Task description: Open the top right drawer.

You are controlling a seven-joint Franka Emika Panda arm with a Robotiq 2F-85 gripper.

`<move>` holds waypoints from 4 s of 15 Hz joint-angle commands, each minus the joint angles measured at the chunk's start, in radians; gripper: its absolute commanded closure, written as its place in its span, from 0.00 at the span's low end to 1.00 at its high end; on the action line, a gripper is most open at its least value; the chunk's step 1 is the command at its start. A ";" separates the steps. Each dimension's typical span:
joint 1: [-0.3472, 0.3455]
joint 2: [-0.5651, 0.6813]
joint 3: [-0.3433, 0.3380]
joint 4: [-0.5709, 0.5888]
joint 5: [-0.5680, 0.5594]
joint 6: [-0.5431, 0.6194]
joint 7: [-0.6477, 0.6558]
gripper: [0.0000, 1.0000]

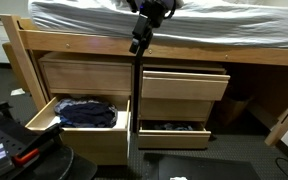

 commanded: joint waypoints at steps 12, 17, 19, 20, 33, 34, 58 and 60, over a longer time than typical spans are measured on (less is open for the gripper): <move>0.036 0.224 0.096 0.028 0.325 0.791 -0.283 0.00; 0.060 0.240 0.089 0.081 0.333 0.768 -0.268 0.00; 0.059 0.242 0.089 0.083 0.333 0.768 -0.273 0.00; 0.058 0.243 0.089 0.083 0.333 0.768 -0.275 0.00; -0.103 0.633 0.245 0.557 0.461 0.749 -0.407 0.00; -0.130 0.631 0.285 0.572 0.481 0.733 -0.461 0.00; 0.028 0.894 0.199 0.896 0.401 0.717 -0.156 0.00; 0.041 0.943 0.168 0.954 0.371 0.669 -0.087 0.00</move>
